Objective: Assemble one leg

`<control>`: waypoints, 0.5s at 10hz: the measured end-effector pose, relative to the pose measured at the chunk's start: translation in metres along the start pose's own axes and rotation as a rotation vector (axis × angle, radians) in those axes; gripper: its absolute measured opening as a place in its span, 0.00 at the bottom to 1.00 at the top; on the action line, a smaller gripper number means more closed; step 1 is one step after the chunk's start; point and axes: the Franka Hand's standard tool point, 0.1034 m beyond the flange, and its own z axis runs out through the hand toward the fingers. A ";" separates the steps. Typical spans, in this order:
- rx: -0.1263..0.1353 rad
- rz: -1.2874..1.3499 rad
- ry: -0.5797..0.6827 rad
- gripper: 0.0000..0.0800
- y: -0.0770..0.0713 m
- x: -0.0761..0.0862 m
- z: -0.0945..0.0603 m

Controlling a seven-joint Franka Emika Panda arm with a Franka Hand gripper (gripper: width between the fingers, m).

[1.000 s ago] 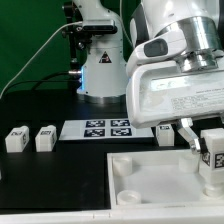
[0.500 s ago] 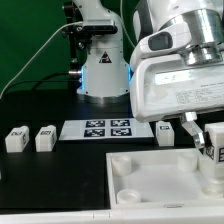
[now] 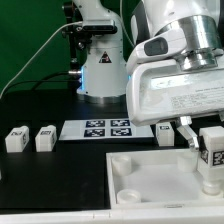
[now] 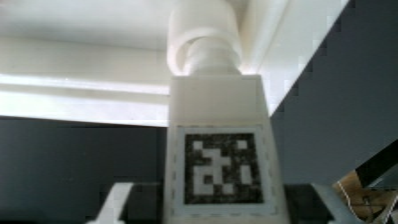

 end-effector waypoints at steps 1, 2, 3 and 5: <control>0.000 0.000 -0.002 0.36 0.000 -0.001 0.001; 0.001 0.001 -0.005 0.36 0.000 -0.003 0.005; 0.002 0.002 -0.007 0.36 -0.001 -0.003 0.009; 0.000 0.003 0.009 0.36 0.000 -0.002 0.012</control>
Offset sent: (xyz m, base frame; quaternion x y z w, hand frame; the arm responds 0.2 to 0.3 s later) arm 0.0112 0.0043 -0.0127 -0.0040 0.0114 0.0032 0.9999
